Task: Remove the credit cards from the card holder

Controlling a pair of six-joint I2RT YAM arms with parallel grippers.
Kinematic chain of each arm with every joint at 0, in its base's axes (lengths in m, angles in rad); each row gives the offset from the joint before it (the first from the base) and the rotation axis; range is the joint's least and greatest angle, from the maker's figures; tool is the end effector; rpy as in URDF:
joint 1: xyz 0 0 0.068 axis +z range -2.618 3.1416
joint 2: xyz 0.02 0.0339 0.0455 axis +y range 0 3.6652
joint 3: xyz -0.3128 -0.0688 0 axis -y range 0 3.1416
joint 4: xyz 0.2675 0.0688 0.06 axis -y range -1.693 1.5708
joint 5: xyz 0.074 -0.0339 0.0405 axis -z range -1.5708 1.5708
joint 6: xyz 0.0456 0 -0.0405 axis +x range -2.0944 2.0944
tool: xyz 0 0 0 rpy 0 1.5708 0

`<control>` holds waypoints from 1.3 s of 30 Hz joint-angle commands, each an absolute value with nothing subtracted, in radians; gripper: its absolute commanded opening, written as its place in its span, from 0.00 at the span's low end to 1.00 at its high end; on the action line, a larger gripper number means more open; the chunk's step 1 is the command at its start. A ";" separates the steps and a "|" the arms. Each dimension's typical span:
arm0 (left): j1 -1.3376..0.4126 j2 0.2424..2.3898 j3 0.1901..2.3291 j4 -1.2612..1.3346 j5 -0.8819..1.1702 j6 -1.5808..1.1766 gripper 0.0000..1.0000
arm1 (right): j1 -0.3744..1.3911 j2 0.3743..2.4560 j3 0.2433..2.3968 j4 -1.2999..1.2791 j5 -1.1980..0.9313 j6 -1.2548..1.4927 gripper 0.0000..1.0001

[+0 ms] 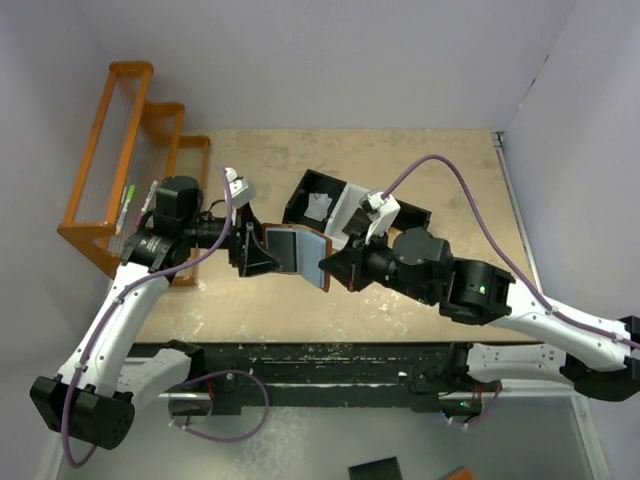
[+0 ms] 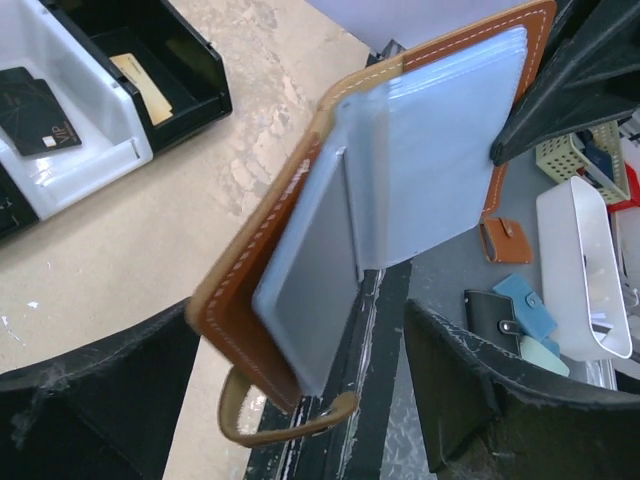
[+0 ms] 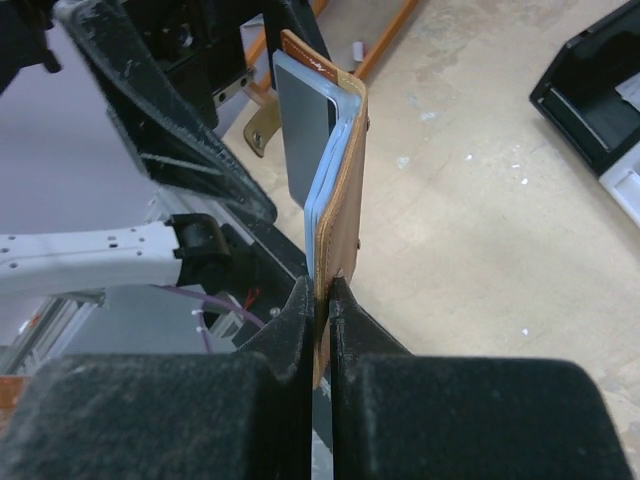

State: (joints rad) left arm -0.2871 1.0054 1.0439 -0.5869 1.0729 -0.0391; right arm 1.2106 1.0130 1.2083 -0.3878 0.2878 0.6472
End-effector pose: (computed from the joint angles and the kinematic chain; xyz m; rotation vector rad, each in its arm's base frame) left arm 0.1796 -0.0948 0.3979 0.8860 1.8534 -1.3209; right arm 0.0899 0.2020 0.4671 -0.3063 1.8639 1.0750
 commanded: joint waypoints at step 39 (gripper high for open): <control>-0.163 0.982 0.866 0.220 1.501 -0.746 0.45 | 1.212 0.863 1.076 -0.057 0.126 0.643 0.00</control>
State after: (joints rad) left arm -0.1638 1.0061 0.8890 -0.0731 1.4128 -0.5068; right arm 1.2106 0.8768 1.0912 -0.1837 0.1623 0.6369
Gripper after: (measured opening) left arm 0.500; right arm 0.027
